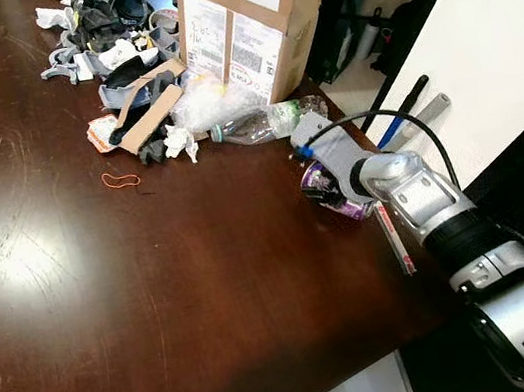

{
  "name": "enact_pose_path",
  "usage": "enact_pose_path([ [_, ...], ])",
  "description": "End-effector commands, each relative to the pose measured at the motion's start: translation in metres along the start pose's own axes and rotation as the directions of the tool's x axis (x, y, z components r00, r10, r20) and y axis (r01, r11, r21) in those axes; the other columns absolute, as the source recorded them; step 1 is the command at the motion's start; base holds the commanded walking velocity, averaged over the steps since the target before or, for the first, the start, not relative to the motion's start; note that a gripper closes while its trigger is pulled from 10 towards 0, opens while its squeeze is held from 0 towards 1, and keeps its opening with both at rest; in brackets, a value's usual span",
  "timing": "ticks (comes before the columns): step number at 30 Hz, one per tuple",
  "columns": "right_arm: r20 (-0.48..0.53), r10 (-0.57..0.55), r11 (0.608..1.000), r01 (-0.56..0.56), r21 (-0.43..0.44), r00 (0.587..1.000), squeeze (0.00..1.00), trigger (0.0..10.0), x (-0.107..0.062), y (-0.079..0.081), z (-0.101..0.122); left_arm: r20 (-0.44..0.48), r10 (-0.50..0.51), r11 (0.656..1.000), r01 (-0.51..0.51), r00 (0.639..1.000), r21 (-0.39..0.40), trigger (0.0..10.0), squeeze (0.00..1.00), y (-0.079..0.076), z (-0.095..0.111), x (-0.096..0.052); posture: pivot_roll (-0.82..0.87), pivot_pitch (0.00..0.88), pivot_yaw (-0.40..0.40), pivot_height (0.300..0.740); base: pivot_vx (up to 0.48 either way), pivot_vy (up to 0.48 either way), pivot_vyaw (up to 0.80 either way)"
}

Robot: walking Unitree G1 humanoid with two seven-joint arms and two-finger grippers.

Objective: Picking trash to rubbish bin

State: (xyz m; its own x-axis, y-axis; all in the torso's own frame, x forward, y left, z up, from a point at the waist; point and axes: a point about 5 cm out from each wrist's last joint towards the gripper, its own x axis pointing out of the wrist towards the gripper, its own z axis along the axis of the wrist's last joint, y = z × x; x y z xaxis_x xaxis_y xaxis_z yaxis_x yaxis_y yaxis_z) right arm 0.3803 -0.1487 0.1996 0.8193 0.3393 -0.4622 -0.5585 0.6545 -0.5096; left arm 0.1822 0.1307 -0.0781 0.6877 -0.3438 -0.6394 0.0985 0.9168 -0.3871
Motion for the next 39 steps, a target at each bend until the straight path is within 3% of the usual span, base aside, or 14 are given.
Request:
enact_pose_path([
  [1, -0.060, 0.036, 0.999, -0.039, -0.037, 0.998, 0.00, 10.0, 0.000, 0.007, -0.014, -0.150, 0.007, 0.997, -0.018, 0.989, -0.075, 10.0, 0.00, -0.005, -0.042, -0.011, 0.13, 0.192, -0.197, 0.740, 0.000, 0.000, 0.00],
  [7, -0.020, 0.051, 0.999, -0.051, 0.002, 0.998, 0.00, 10.0, 0.000, 0.008, -0.010, -0.150, 0.006, 0.997, -0.017, 0.989, -0.075, 10.0, 0.00, -0.005, -0.042, -0.011, 0.13, 0.189, -0.196, 0.740, 0.000, 0.000, 0.00],
  [8, 0.057, 0.084, 0.994, -0.088, 0.072, 0.995, 0.00, 10.0, -0.001, 0.008, -0.001, -0.150, 0.006, 0.997, -0.017, 0.989, -0.075, 10.0, 0.00, -0.005, -0.042, -0.011, 0.13, 0.189, -0.195, 0.740, 0.000, 0.000, 0.00],
  [10, 0.256, 0.155, 0.958, -0.208, 0.196, 0.954, 0.00, 10.0, -0.009, 0.007, 0.023, -0.149, 0.006, 0.997, -0.017, 0.989, -0.075, 10.0, 0.00, -0.004, -0.042, -0.011, 0.13, 0.190, -0.192, 0.740, 0.000, 0.000, 0.00],
  [12, 0.398, 0.193, 0.923, -0.303, 0.236, 0.897, 0.00, 10.0, -0.019, 0.004, 0.038, -0.148, 0.007, 0.997, -0.018, 0.989, -0.075, 10.0, 0.00, -0.004, -0.041, -0.011, 0.13, 0.191, -0.190, 0.740, 0.000, 0.000, 0.00],
  [13, 0.398, 0.193, 0.923, -0.303, 0.236, 0.897, 0.00, 10.0, -0.019, 0.004, 0.038, -0.148, 0.007, 0.997, -0.018, 0.989, -0.075, 10.0, 0.00, -0.004, -0.041, -0.011, 0.13, 0.191, -0.190, 0.740, 0.000, 0.000, 0.00],
  [17, 0.540, 0.229, 0.881, -0.409, 0.239, 0.810, 0.00, 10.0, -0.034, 0.002, 0.051, -0.147, 0.008, 0.997, -0.019, 0.989, -0.076, 10.0, 0.00, -0.003, -0.041, -0.012, 0.13, 0.190, -0.184, 0.740, 0.000, 0.000, 0.00],
  [21, 0.604, 0.235, 0.854, -0.458, 0.245, 0.761, 0.00, 10.0, -0.039, 0.003, 0.055, -0.147, 0.009, 0.997, -0.020, 0.989, -0.077, 10.0, 0.00, -0.003, -0.041, -0.012, 0.13, 0.189, -0.179, 0.740, 0.000, 0.000, 0.00],
  [23, 0.683, 0.221, 0.812, -0.519, 0.266, 0.696, 0.00, 10.0, -0.044, 0.004, 0.061, -0.146, 0.010, 0.997, -0.021, 0.989, -0.075, 10.0, 0.00, -0.002, -0.040, -0.012, 0.13, 0.187, -0.178, 0.740, 0.000, 0.000, 0.00],
  [24, 0.683, 0.221, 0.812, -0.519, 0.266, 0.696, 0.00, 10.0, -0.044, 0.004, 0.061, -0.146, 0.010, 0.997, -0.021, 0.989, -0.075, 10.0, 0.00, -0.002, -0.040, -0.012, 0.13, 0.187, -0.178, 0.740, 0.000, 0.000, 0.00],
  [26, 0.731, 0.187, 0.769, -0.561, 0.307, 0.656, 0.00, 10.0, -0.045, 0.005, 0.064, -0.145, 0.010, 0.997, -0.021, 0.989, -0.072, 10.0, 0.00, -0.001, -0.039, -0.012, 0.13, 0.186, -0.173, 0.740, 0.000, 0.000, 0.00],
  [29, 0.685, 0.207, 0.797, -0.526, 0.296, 0.699, 0.00, 10.0, -0.038, 0.013, 0.059, -0.143, 0.011, 0.997, -0.021, 0.990, -0.069, 10.0, 0.00, 0.000, -0.038, -0.011, 0.13, 0.187, -0.170, 0.740, 0.000, 0.000, 0.00],
  [34, 0.503, 0.211, 0.894, -0.374, 0.247, 0.838, 0.00, 10.0, -0.022, 0.020, 0.040, -0.142, 0.013, 0.997, -0.023, 0.990, -0.068, 10.0, 0.00, 0.000, -0.037, -0.012, 0.13, 0.188, -0.171, 0.740, 0.000, 0.000, 0.00],
  [39, 0.483, 0.120, 0.888, -0.311, 0.339, 0.867, 0.00, 10.0, -0.017, 0.010, 0.043, -0.144, 0.011, 0.997, -0.022, 0.990, -0.073, 10.0, 0.00, -0.001, -0.039, -0.012, 0.13, 0.189, -0.173, 0.740, 0.000, 0.000, 0.00],
])
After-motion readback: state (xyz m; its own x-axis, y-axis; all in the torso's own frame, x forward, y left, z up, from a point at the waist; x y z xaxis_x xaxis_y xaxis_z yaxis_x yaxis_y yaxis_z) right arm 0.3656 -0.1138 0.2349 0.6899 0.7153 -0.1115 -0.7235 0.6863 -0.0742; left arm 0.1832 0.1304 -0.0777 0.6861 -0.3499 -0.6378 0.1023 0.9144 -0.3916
